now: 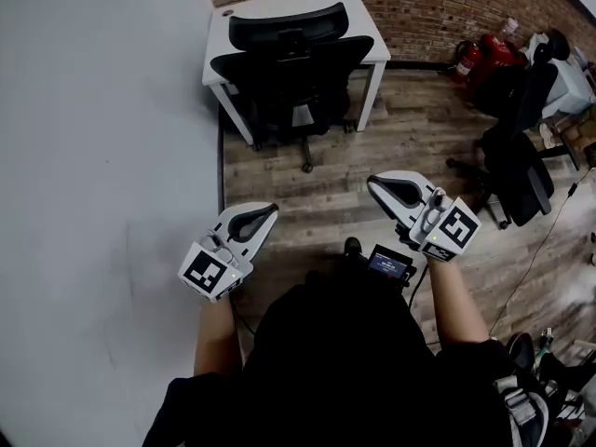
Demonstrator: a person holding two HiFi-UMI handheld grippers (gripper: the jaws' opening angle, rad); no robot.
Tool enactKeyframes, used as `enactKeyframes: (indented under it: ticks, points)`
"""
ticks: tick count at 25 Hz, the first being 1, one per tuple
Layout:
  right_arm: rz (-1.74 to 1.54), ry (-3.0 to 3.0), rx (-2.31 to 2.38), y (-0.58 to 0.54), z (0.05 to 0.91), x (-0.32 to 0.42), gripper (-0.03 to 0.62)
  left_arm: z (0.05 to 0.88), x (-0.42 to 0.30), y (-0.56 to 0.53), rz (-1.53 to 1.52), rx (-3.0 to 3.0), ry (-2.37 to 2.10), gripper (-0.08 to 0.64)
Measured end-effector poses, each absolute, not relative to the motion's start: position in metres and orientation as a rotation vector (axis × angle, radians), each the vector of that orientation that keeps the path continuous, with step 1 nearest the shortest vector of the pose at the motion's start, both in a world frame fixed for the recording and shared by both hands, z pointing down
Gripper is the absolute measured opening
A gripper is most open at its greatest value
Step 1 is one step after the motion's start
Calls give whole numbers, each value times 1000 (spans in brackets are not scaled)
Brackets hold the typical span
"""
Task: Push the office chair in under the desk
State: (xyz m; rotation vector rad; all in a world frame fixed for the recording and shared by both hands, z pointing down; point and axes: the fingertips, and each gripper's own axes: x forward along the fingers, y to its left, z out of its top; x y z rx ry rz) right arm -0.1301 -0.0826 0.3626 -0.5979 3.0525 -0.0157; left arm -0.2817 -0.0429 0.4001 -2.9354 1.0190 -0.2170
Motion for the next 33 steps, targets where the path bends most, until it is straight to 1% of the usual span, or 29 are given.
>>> enactKeyframes:
  ticks: [5,9,12,16,22,28,33]
  points:
    - [-45,3056,-621,-55,371,-142,6,417,-311,-19,-168,-2940,1035,15]
    - [-12,3116,-564,-43,372,-151,6,412,-318,-19,-91,-2952,1048,15]
    - [20,3118,-565,-40,368,-156,6,410,-307,-21,-71,-2968,995,15]
    - [-38,3094,-583,-31,379,-158,6,417,-294,-17,-89,-2991,913,15]
    - [-43,3067,-649,-17,383,-133,6,424,-294,-16,-85,-3031,918,15]
    - [-2,3072,-699,-10,386,-124,6,422,-264,-21,-66,-3043,794,15]
    - [6,3008,-659,-10,368,-131,6,425,-258,-21,-62,-3049,765,15]
